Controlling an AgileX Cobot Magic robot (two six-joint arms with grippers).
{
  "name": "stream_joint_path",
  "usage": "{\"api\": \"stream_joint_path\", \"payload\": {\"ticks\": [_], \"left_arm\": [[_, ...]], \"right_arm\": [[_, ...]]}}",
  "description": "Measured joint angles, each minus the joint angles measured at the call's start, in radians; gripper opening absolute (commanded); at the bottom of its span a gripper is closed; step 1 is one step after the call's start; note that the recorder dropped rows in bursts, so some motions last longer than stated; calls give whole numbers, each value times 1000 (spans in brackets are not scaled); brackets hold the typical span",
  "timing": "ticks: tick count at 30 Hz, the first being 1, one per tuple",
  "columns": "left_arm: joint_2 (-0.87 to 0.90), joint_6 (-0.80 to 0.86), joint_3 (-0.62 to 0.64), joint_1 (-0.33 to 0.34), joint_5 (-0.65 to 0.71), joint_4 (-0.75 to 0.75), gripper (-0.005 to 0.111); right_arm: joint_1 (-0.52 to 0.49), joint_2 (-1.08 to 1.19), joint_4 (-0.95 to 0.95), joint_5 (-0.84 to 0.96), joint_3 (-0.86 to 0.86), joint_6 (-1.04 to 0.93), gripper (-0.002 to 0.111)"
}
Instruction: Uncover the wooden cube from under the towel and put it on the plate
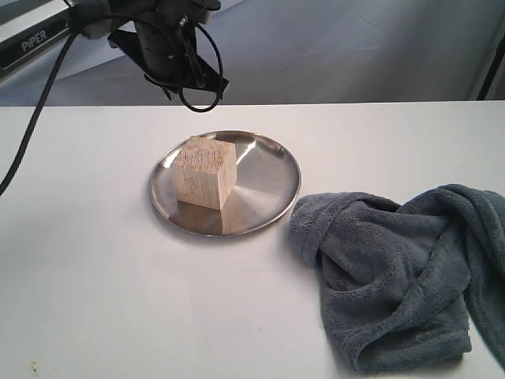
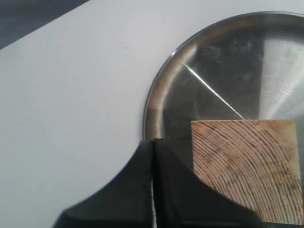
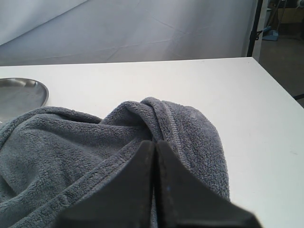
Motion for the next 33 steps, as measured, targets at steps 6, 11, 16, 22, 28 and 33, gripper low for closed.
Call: {"api": "stream_joint_path", "payload": {"ticks": [6, 11, 16, 22, 28, 33], "left_arm": [[-2, -26, 0, 4, 11, 37, 0], [-6, -44, 0, 52, 11, 7, 0], [-21, -74, 19, 140, 11, -61, 0], [-73, -79, 86, 221, 12, -109, 0], [-129, -93, 179, 274, 14, -114, 0], [-181, -105, 295, 314, 14, -114, 0]], "right_arm": [[0, 0, 0, 0, 0, 0, 3], [0, 0, 0, 0, 0, 0, 3], [0, 0, 0, 0, 0, 0, 3], [0, 0, 0, 0, 0, 0, 3], [0, 0, 0, 0, 0, 0, 3], [0, 0, 0, 0, 0, 0, 3]]}}
